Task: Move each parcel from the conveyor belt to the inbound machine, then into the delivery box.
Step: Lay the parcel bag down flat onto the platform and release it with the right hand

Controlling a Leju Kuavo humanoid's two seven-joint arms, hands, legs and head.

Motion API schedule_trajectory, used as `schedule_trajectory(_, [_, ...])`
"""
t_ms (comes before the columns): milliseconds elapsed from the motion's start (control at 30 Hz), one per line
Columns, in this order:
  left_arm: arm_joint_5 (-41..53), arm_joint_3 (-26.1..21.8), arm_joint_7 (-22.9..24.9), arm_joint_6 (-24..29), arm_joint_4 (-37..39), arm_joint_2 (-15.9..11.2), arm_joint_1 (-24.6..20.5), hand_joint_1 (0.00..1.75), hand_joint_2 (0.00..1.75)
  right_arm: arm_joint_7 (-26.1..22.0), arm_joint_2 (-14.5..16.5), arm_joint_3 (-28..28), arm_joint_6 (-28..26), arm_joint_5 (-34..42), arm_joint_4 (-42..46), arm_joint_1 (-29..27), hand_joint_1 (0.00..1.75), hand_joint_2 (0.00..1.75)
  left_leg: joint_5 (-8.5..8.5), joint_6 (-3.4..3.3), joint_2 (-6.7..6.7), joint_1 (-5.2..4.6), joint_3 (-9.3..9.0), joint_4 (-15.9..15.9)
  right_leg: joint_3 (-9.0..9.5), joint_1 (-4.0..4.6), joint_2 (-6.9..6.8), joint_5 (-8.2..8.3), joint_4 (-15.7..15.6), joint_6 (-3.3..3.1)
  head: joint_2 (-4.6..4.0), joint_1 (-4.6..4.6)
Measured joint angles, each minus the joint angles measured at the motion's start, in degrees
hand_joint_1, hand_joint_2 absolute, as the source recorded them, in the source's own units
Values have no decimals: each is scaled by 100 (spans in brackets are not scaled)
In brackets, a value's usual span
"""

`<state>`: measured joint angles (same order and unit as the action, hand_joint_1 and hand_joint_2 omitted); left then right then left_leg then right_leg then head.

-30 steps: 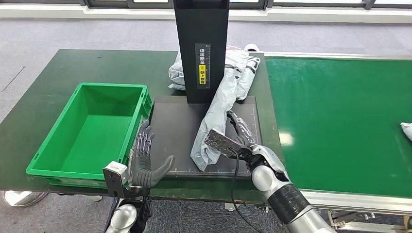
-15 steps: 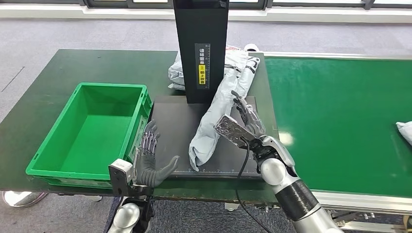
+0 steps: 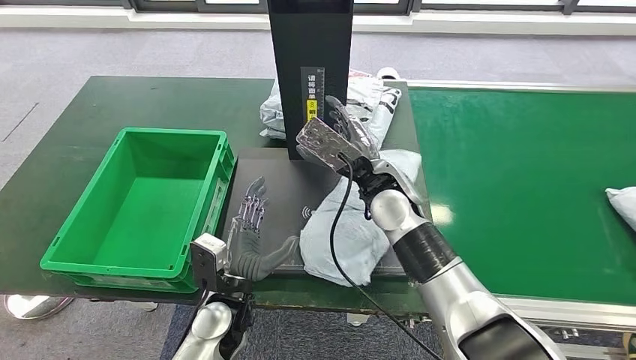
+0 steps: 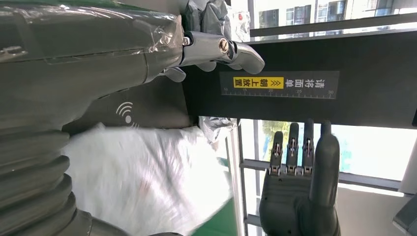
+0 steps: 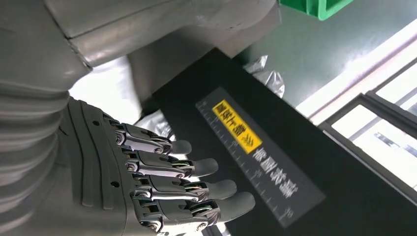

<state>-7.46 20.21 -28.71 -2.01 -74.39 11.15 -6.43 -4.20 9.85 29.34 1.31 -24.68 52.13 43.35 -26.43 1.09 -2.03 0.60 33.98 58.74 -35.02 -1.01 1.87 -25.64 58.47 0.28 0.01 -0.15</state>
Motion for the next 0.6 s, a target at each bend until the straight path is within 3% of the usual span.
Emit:
schedule_trajectory(300, [-159, 56, -14, 75, 13, -56, 19, 0, 175, -465, 346, 2, -235, 566, -1527, 262, 0, 175, 0, -1, -5, -1, 1, 1, 0, -1, -3, 0, -1, 0, 0, 0])
schedule_trajectory(600, [-115, 56, -49, 101, 5, -96, 73, 0, 175, -736, 323, -10, -312, 779, -1847, 300, 0, 175, 0, 0, -2, 0, 0, 1, -2, 0, -1, 0, -1, 0, -1, 0])
